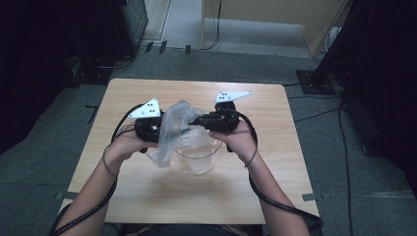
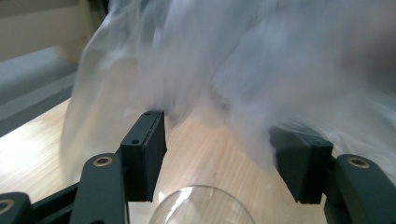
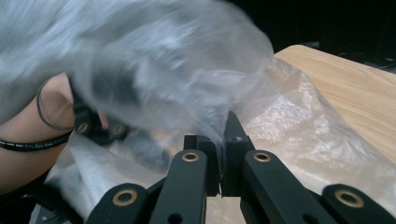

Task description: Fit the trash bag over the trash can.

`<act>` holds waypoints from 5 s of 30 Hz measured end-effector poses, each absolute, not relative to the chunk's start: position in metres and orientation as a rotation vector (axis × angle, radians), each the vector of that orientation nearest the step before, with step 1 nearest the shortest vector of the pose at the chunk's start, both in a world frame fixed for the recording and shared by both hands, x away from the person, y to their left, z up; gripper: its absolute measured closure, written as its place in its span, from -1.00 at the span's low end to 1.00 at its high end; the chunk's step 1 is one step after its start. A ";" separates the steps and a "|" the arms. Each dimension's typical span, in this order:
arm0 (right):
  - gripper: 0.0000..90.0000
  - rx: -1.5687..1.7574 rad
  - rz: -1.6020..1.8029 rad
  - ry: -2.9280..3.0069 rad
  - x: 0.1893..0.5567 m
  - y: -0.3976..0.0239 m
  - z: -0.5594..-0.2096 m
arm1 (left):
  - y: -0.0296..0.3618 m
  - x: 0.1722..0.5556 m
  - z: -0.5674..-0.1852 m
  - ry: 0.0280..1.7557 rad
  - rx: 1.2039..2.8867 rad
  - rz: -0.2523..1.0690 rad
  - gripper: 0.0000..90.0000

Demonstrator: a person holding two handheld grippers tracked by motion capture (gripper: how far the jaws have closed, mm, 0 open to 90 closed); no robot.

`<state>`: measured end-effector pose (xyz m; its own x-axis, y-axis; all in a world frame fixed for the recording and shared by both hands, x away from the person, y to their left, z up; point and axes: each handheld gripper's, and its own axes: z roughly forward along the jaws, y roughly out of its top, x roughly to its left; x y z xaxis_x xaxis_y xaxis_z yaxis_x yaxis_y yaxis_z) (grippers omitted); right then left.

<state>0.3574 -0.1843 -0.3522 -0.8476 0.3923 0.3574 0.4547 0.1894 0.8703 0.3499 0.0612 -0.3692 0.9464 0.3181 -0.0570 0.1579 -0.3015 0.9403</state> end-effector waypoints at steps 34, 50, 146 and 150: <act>0.61 -0.902 -1.709 -2.512 0.365 -0.209 -0.358 | 0.080 0.356 -0.364 0.477 1.931 0.021 0.89; 0.66 -0.775 -1.383 -2.731 0.359 -0.187 -0.377 | 0.072 0.354 -0.367 0.443 1.903 -0.119 0.90; -0.31 -0.609 -1.582 -2.737 0.346 -0.223 -0.348 | 0.089 0.370 -0.371 0.655 1.947 0.106 0.12; -0.33 -0.553 -1.688 -2.730 0.339 -0.215 -0.337 | 0.085 0.368 -0.370 0.652 1.934 0.099 0.01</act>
